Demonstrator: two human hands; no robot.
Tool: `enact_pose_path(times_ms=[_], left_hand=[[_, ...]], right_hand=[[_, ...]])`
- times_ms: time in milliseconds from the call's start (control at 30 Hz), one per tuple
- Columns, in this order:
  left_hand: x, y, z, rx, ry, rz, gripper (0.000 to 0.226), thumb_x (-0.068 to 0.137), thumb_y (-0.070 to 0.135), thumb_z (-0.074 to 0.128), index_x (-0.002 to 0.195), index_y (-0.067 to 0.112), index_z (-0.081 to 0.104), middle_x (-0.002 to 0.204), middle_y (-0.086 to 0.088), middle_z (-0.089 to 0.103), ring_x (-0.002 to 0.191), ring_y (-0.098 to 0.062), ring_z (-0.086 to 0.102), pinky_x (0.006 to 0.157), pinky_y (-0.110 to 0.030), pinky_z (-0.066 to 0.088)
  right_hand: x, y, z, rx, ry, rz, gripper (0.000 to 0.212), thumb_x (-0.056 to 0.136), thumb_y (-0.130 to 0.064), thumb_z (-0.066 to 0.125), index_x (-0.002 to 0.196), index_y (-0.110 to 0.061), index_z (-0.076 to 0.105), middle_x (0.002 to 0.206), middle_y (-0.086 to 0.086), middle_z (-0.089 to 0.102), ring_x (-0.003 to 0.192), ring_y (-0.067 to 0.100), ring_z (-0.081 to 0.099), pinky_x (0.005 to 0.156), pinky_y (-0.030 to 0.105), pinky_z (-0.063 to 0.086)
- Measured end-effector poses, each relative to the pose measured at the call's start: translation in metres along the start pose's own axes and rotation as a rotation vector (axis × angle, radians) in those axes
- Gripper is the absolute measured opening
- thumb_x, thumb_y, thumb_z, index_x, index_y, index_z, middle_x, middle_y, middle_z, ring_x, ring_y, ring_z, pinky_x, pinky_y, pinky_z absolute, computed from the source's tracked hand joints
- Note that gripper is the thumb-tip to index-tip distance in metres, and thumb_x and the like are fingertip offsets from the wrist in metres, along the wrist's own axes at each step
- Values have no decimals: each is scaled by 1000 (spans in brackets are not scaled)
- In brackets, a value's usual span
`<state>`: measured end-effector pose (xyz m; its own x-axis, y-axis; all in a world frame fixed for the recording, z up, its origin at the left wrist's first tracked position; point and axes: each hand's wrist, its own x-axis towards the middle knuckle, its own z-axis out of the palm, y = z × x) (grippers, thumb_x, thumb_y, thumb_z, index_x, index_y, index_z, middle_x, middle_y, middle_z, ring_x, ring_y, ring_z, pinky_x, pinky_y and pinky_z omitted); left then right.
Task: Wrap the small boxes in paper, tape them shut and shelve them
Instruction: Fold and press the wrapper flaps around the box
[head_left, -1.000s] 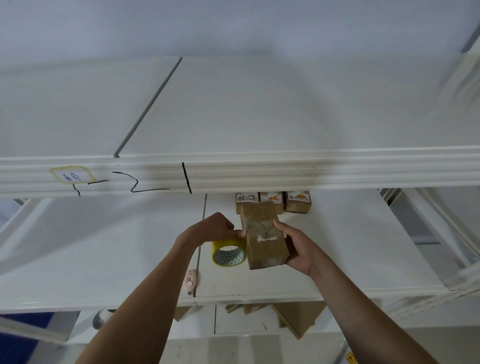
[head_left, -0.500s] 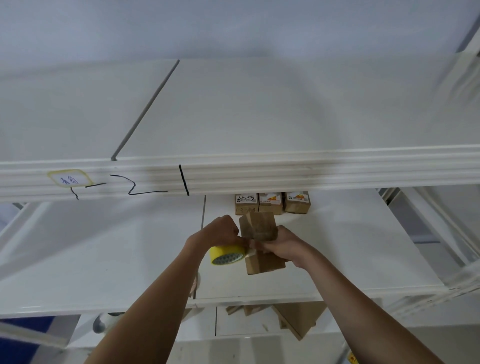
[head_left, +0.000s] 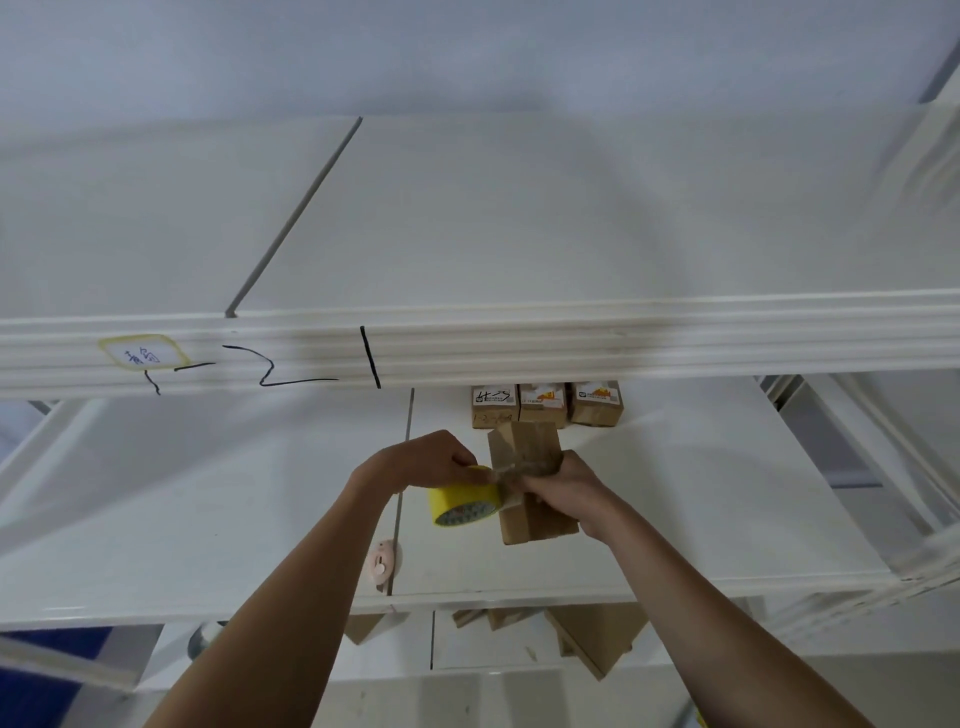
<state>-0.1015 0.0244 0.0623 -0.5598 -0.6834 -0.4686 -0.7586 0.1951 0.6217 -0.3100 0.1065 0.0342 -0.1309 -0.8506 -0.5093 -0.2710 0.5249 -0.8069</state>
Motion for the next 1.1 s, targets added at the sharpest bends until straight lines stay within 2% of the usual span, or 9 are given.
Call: enact_pose_path(times_ms=[133,300,433,500,600,767,1000,1033,1100], left_hand=[[-2,-12,-3,-151,-31,33,44,82,46,78,59,15,57,64,-3,43,63,-14,39,63,-29,30],[0,-15,3,-148,-12,11,48,80,49,79,71,5,64,72,-9,45,68,-16,42,64,-29,31],[7,-20,5,13,126,-64,55,73,64,77,65,10,66,62,-1,53,57,-12,49,59,-26,39],[7,-21,8,68,194,-102,56,71,68,75,58,16,60,59,3,55,54,-8,52,55,-22,41],[7,-18,13,58,202,-105,55,73,65,76,54,19,53,56,5,52,52,-7,49,52,-18,37],[8,-13,16,28,262,-71,59,73,62,79,54,15,49,58,1,47,55,-12,44,54,-21,34],[6,-7,13,-39,226,-43,59,72,62,79,60,11,53,61,-1,47,58,-13,44,56,-24,34],[5,-6,12,-54,215,-39,60,70,64,78,62,9,55,63,-3,48,59,-14,44,57,-26,35],[3,-6,12,-89,213,-27,71,61,72,75,65,4,57,65,-5,48,62,-15,44,59,-29,35]], right_hand=[[0,2,-14,-8,-31,28,77,61,-51,91,124,-19,58,111,-1,69,99,16,65,67,27,50],[-3,1,-17,-15,-28,41,73,62,-47,92,119,-19,58,108,1,69,97,17,65,67,28,51],[-3,1,-24,24,-50,34,60,68,-41,90,114,-19,60,106,3,71,98,18,67,77,32,55],[-1,0,-27,30,-47,20,62,65,-42,91,115,-19,61,107,3,72,99,19,68,85,36,57],[0,-1,-28,54,-51,22,61,67,-40,91,115,-19,59,107,4,72,100,19,68,82,35,57],[-5,-2,-26,153,-100,22,60,74,-37,86,123,-16,58,111,5,71,103,21,66,80,36,57],[-6,3,-27,254,-195,9,81,64,-46,90,132,-15,58,117,10,72,111,27,67,87,38,59],[-6,4,-26,281,-224,10,82,65,-45,90,133,-14,57,118,11,72,112,28,68,89,39,59],[-8,4,-24,351,-294,8,66,77,-39,82,132,-10,59,120,12,72,114,28,67,96,41,56]])
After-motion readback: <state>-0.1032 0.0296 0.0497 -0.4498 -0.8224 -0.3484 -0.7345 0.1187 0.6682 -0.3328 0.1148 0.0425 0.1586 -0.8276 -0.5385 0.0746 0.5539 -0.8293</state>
